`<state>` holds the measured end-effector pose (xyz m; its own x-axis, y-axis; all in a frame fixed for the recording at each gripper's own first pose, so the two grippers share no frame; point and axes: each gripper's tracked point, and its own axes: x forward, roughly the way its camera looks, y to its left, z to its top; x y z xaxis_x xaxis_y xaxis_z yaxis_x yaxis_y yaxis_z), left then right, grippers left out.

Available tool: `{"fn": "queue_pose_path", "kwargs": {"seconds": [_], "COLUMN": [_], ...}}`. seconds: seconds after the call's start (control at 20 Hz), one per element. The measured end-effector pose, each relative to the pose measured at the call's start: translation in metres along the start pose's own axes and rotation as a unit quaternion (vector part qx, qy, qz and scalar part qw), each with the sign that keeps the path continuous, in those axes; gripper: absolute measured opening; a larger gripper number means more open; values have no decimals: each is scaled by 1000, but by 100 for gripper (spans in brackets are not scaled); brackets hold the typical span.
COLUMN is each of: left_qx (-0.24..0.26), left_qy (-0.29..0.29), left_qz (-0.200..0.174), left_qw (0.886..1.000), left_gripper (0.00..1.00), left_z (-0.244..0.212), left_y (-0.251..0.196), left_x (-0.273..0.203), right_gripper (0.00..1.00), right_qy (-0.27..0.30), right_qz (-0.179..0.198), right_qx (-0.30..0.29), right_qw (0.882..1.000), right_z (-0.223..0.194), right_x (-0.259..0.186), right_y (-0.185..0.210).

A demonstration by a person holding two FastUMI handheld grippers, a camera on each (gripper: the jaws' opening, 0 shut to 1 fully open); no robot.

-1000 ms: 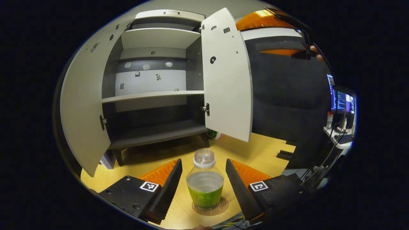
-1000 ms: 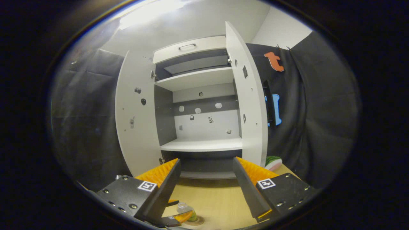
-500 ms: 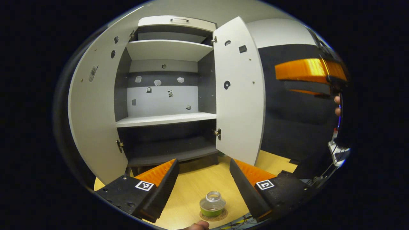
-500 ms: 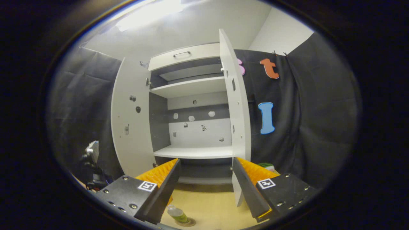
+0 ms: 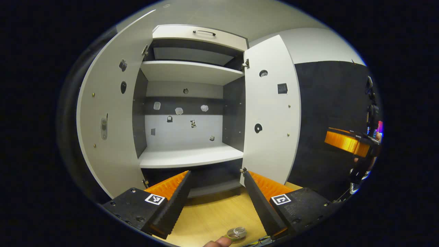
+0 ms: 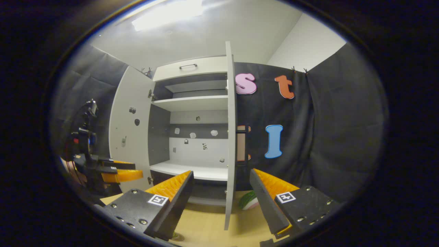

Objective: Grasp the bottle in the cabinet with the left hand and place it on the coaster, then close the right door with the right hand and the left door with the left hand.

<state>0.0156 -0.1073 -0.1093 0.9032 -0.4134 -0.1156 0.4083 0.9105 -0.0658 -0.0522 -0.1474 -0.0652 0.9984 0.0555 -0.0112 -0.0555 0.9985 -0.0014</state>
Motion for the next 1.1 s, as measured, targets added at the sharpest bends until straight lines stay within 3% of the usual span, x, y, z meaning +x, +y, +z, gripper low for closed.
{"fn": "queue_pose_path", "kwargs": {"seconds": [0.1,0.35,0.6,0.85,1.1], "left_qx": [-10,-55,-14,3,-7], "left_qy": [-13,-48,-41,-22,-17], "left_qz": [14,15,74,109,129], "left_qw": [1000,997,996,994,992], "left_gripper": [96,97,96,94,96], "left_z": [20,48,37,23,13], "left_y": [10,23,67,91,105], "left_x": [-8,-39,-75,-99,-121], "right_gripper": [99,98,99,99,99], "right_qy": [-1,19,28,40,24], "right_qz": [-3,-72,-118,-121,-101], "right_qx": [-2,11,-3,-9,7], "right_qw": [1000,997,993,992,995], "right_z": [1,-1,12,14,19], "right_x": [2,20,55,92,123], "right_y": [-25,-106,-168,-181,-154]}}
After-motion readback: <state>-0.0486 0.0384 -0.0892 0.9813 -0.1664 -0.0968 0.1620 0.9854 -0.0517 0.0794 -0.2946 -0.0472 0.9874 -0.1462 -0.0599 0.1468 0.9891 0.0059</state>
